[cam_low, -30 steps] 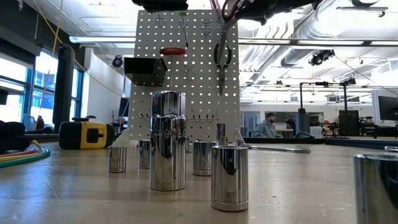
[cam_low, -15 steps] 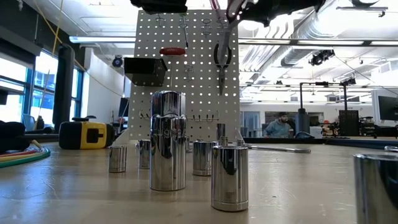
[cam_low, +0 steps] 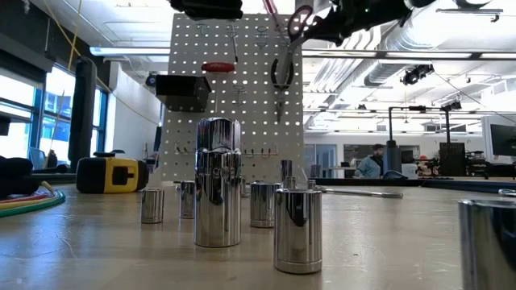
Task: Hang tools onto peg board
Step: Hang the blue scissors on the white peg board
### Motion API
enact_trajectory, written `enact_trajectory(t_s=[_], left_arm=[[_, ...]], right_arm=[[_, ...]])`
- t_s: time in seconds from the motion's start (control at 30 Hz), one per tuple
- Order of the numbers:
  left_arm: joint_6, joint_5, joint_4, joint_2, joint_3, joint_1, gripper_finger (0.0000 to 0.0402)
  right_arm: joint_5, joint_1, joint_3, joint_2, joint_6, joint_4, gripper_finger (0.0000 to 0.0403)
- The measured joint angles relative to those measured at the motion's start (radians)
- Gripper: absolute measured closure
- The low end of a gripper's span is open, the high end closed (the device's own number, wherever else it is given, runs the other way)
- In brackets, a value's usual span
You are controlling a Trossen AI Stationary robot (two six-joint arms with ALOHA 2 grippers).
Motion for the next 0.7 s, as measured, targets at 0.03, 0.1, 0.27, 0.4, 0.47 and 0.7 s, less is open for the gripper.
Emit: enact_trajectory(t_s=[0.03, 0.1, 0.27, 0.4, 0.47, 0.7], left_arm=[[-0.001, 0.000, -0.001, 0.000, 0.000, 0.000, 0.0172], [-0.002, 0.000, -0.008, 0.000, 0.000, 0.000, 0.0172], [-0.019, 0.000, -0.024, 0.000, 0.000, 0.000, 0.0172], [-0.019, 0.000, -0.025, 0.000, 0.000, 0.000, 0.0172], [-0.019, 0.000, -0.025, 0.000, 0.000, 0.000, 0.0172], [-0.019, 0.000, -0.025, 0.000, 0.000, 0.000, 0.0172]], right_arm=[[0.000, 0.000, 0.000, 0.005, 0.000, 0.002, 0.0370], [0.000, 0.000, 0.000, 0.013, 0.000, 0.003, 0.0370], [0.001, 0.001, -0.003, 0.011, -0.006, -0.006, 0.0370], [0.006, 0.001, -0.005, -0.005, -0.006, -0.015, 0.0370], [0.005, 0.000, -0.006, -0.010, -0.002, -0.014, 0.0370], [-0.021, -0.011, -0.007, -0.014, 0.016, 0.007, 0.0370]])
